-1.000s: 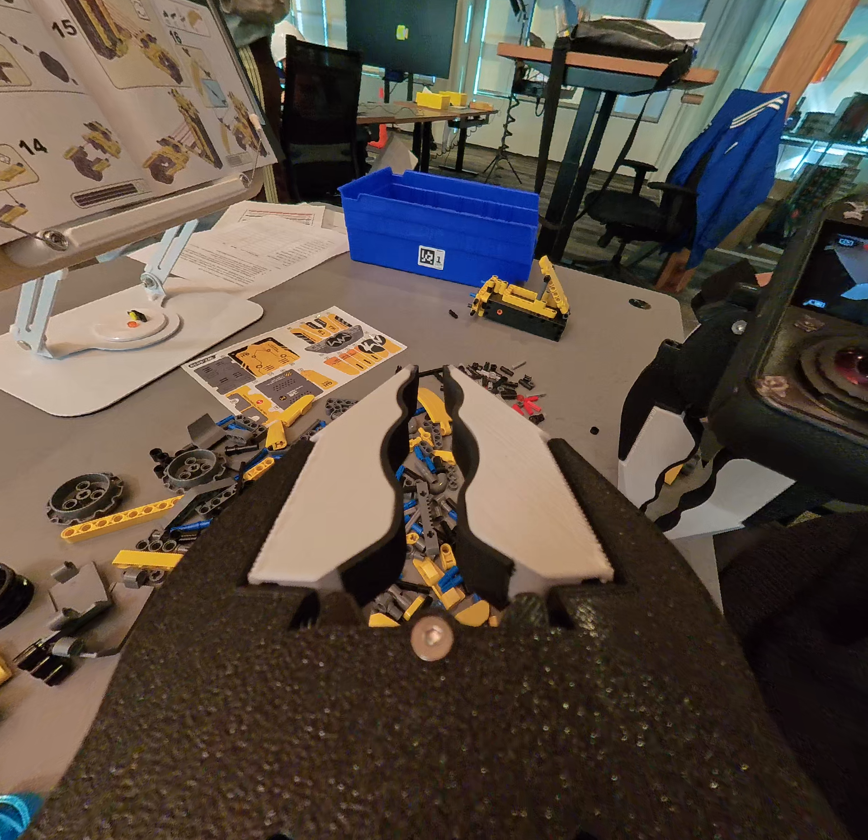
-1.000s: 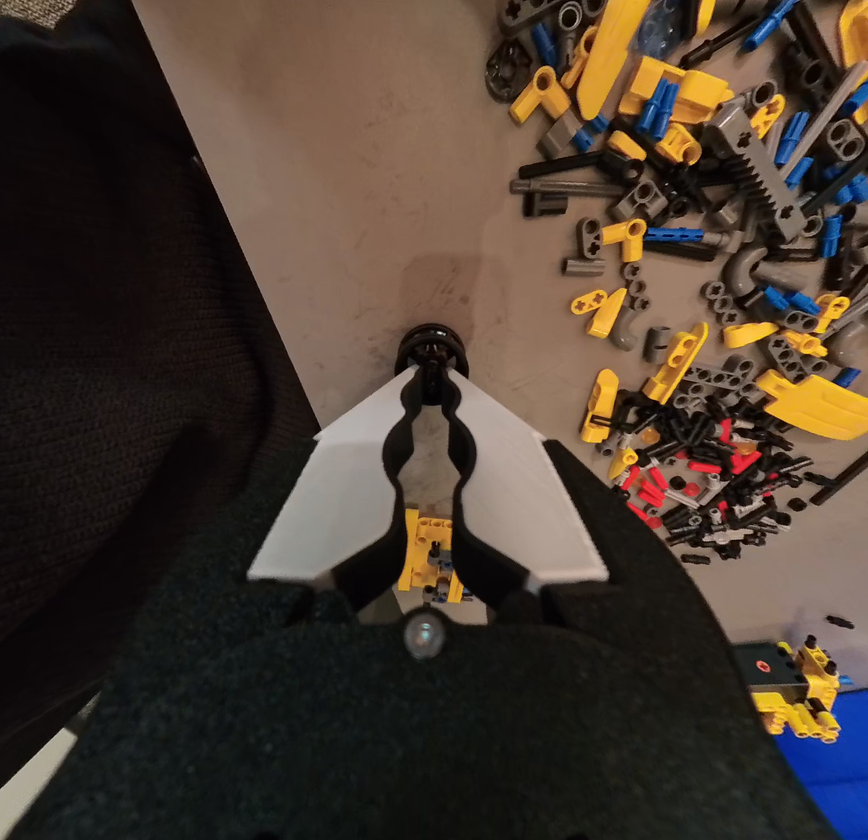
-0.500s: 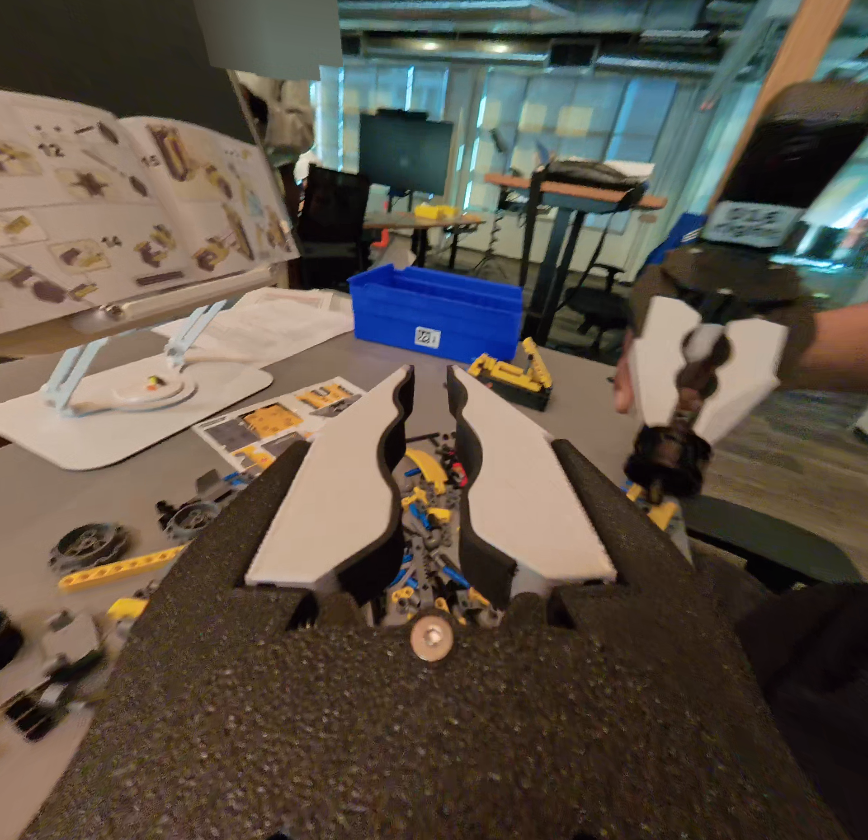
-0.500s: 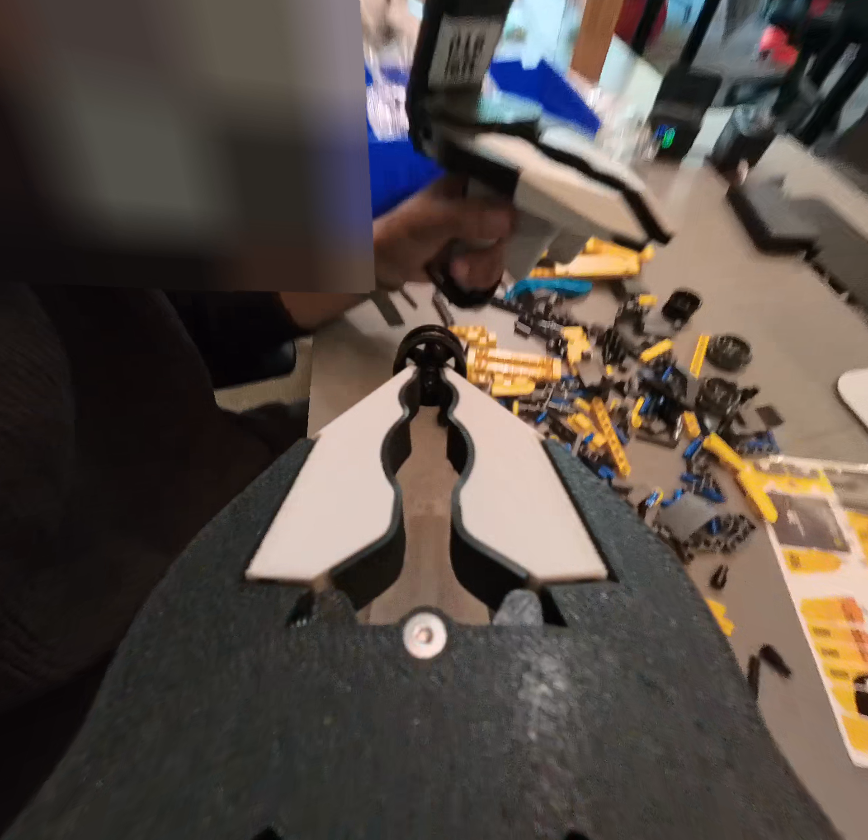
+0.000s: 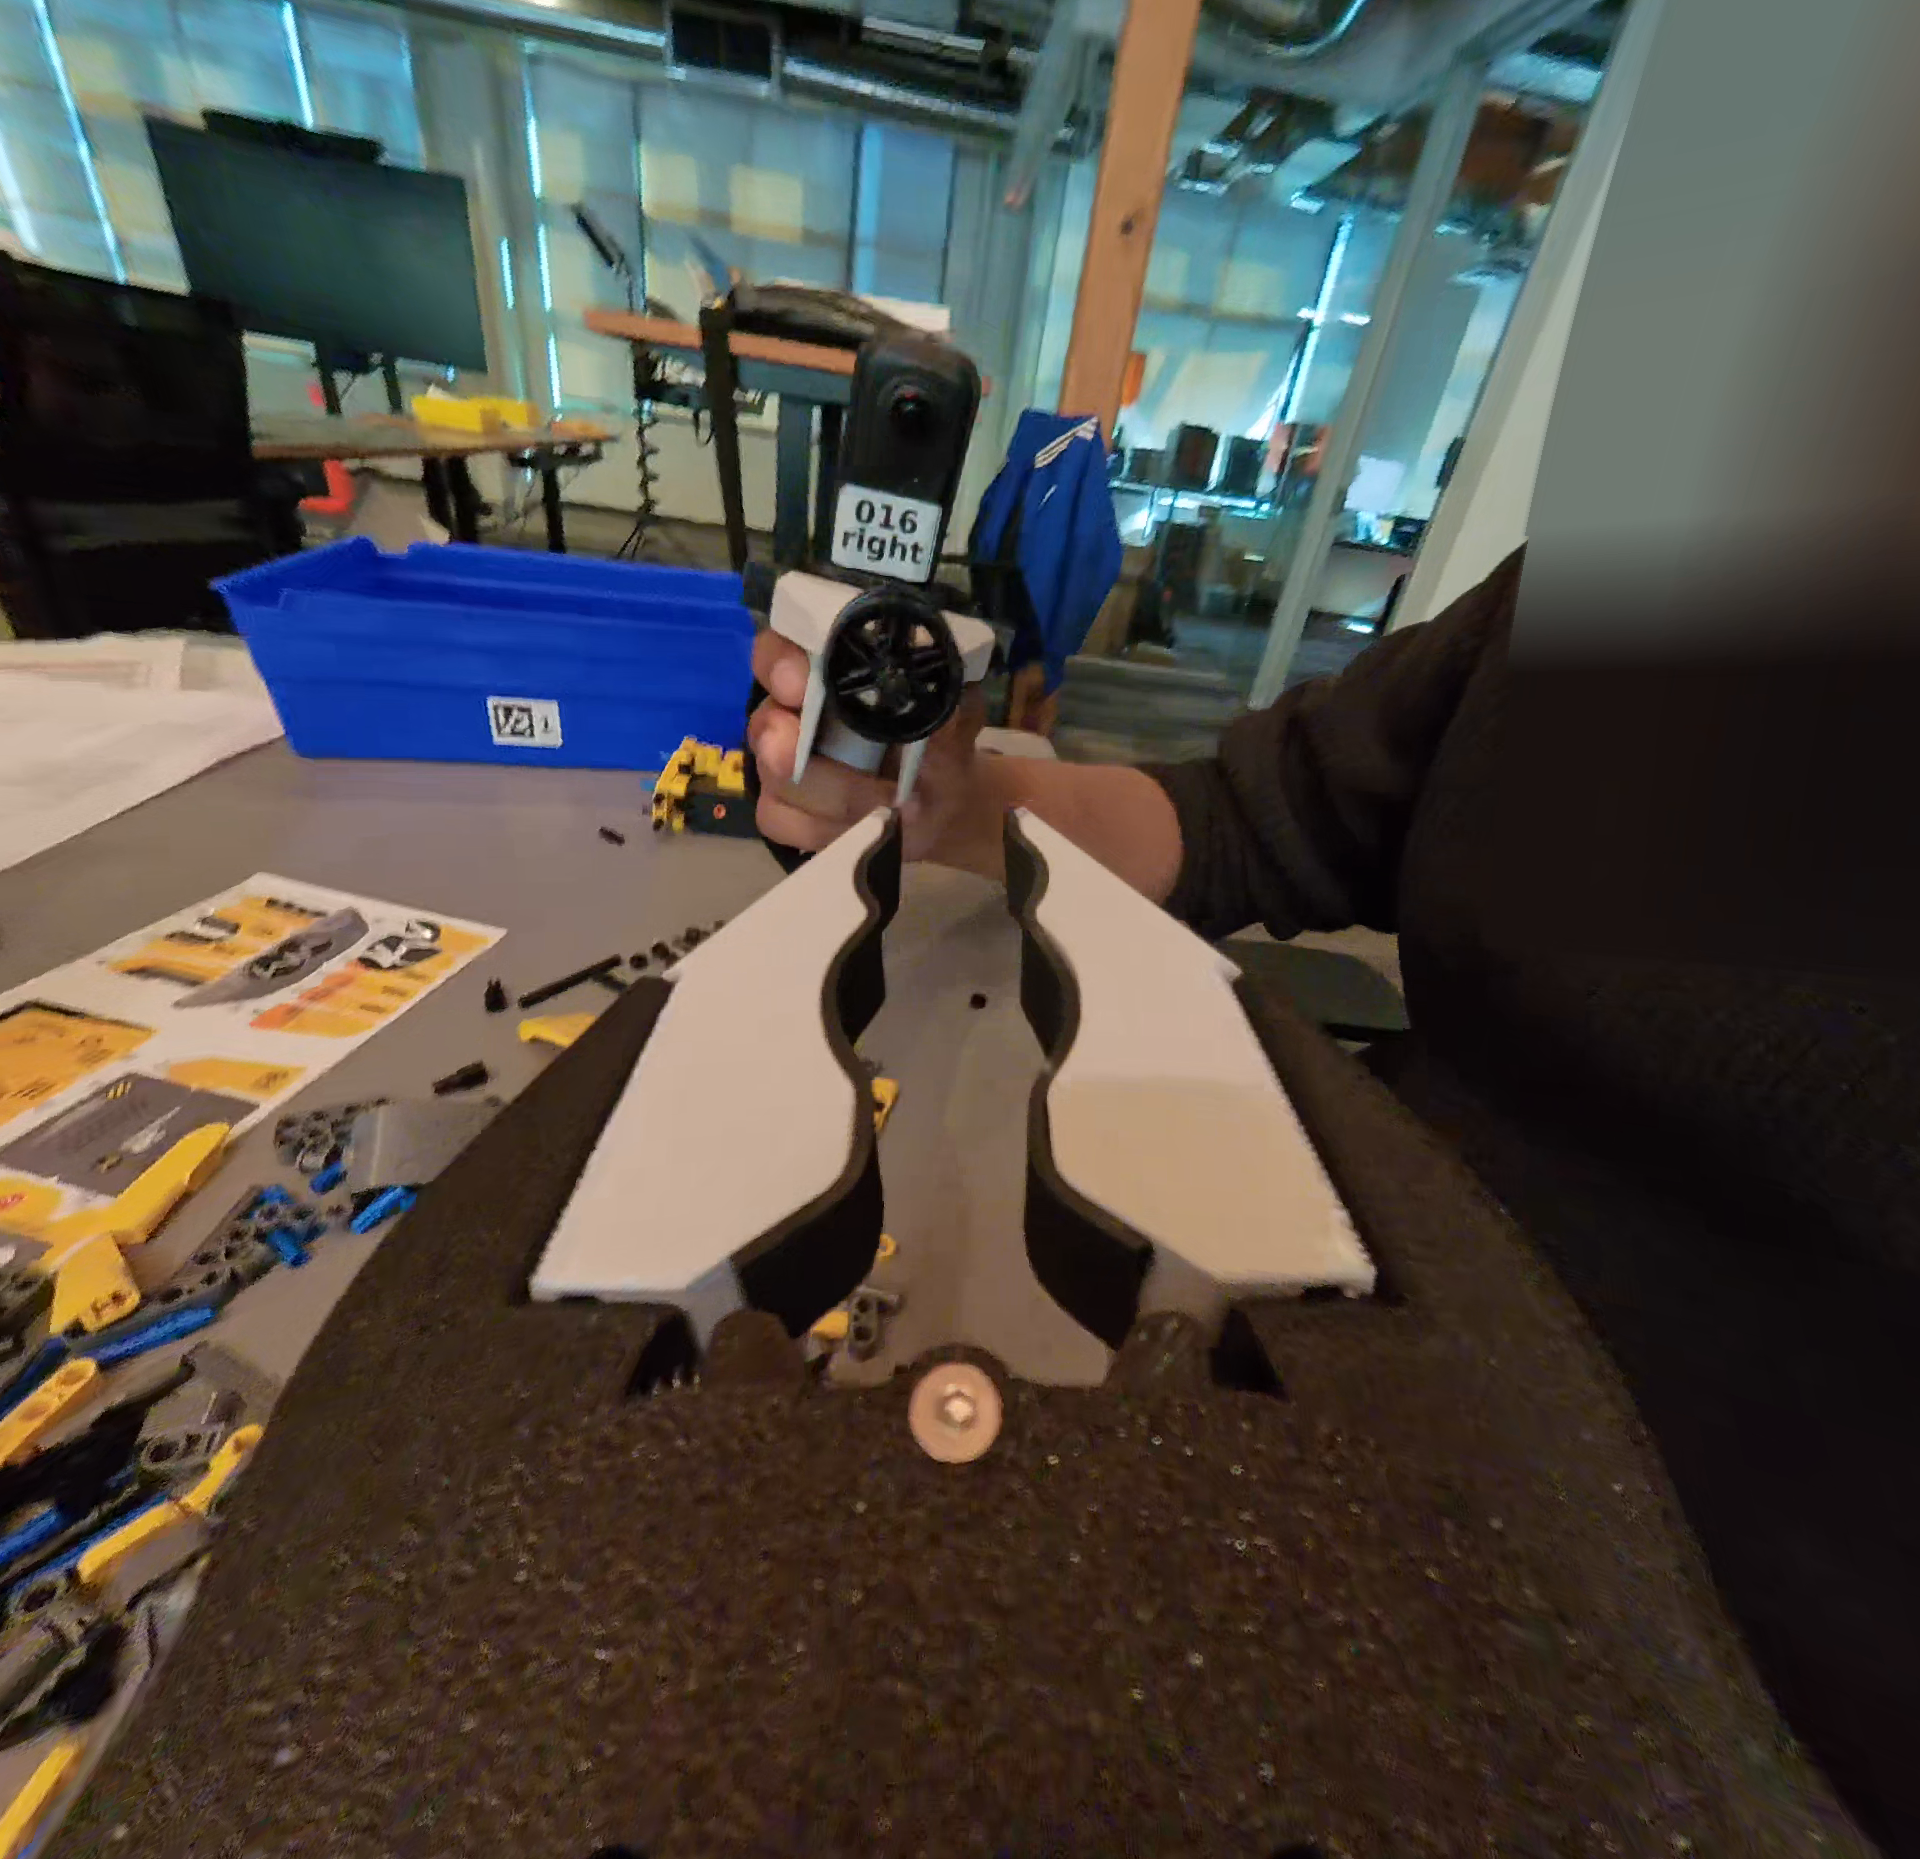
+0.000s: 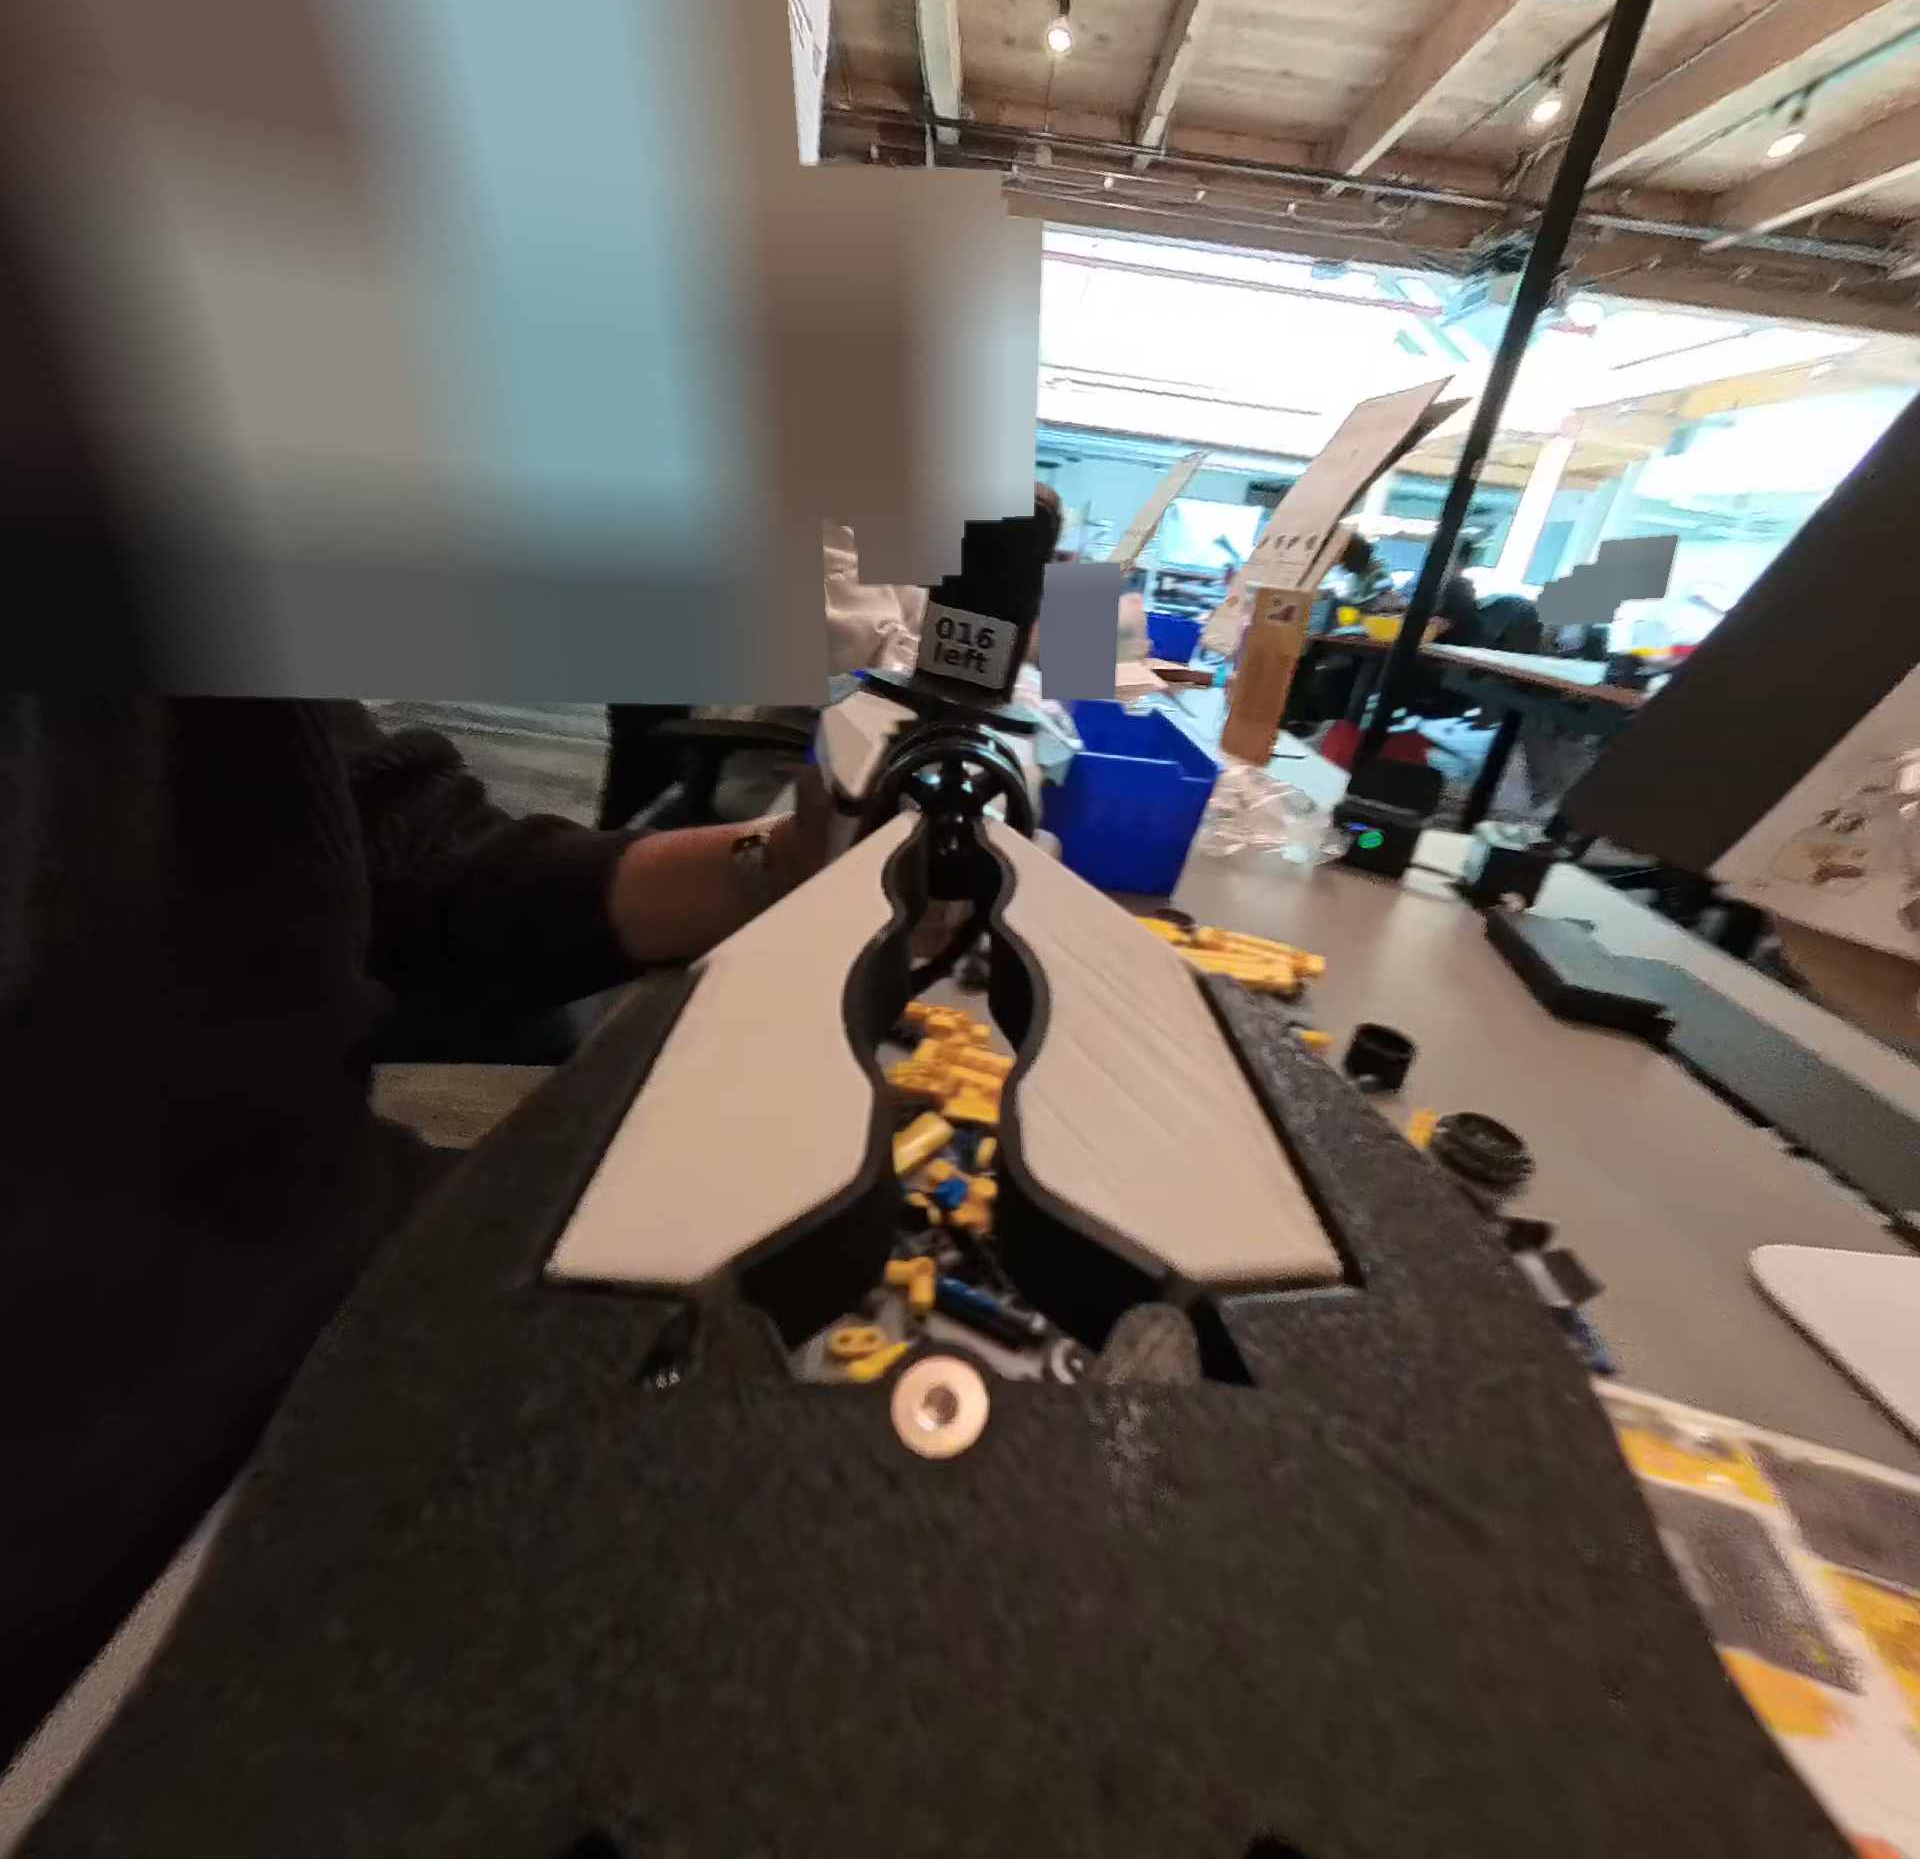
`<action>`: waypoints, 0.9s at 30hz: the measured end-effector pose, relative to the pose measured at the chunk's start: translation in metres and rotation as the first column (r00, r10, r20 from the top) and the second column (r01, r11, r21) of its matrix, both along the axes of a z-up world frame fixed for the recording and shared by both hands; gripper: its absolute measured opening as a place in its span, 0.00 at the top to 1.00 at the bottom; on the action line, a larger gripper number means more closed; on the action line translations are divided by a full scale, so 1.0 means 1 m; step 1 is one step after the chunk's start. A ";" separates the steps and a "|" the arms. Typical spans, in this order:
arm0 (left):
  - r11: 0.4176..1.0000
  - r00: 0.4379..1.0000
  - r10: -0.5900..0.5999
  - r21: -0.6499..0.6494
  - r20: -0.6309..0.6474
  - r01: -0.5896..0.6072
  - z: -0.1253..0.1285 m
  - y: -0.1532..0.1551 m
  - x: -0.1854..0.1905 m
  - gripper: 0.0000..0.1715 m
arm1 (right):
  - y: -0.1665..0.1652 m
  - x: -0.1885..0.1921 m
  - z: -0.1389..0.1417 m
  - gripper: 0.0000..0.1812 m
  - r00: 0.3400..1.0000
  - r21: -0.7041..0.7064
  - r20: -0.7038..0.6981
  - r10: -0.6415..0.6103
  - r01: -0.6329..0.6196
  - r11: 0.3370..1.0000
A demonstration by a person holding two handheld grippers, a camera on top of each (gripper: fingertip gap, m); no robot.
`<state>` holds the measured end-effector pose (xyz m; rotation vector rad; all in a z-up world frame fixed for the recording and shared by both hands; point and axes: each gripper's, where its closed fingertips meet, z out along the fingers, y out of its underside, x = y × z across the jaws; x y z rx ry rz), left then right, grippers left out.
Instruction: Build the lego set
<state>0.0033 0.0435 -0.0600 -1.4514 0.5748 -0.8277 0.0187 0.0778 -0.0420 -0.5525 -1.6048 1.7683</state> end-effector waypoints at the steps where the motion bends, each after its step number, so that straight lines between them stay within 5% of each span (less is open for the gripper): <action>1: 1.000 1.000 0.005 -0.016 0.001 -0.005 -0.003 0.002 0.001 0.87 | 0.000 0.004 -0.001 0.97 1.000 -0.022 0.016 0.024 -0.024 0.999; 27: 0.999 0.995 0.049 0.005 -0.082 -0.049 -0.010 0.005 0.014 0.96 | -0.018 0.004 -0.028 0.96 0.991 -0.020 0.115 0.074 -0.072 0.997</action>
